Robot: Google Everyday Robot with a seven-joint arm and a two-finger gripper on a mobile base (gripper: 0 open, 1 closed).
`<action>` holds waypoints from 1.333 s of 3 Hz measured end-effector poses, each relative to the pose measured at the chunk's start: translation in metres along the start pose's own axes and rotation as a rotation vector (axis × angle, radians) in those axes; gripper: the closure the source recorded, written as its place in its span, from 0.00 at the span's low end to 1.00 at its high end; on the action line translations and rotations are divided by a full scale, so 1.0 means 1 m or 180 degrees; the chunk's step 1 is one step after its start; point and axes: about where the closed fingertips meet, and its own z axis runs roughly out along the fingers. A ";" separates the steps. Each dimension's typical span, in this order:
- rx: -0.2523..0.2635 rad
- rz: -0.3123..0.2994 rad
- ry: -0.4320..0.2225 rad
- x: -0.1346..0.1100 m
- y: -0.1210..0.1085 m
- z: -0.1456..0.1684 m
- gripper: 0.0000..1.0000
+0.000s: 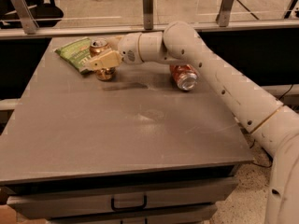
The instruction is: Move orange can near green jalapeno chip bag
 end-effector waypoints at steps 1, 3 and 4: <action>0.0051 -0.0022 0.0007 -0.003 -0.003 -0.007 0.00; 0.0719 -0.0120 0.0184 -0.061 -0.054 -0.073 0.00; 0.0832 -0.0098 0.0184 -0.064 -0.067 -0.086 0.00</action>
Offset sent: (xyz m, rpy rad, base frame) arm 0.0195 -0.0557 0.0494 -0.0787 -0.0383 -0.1759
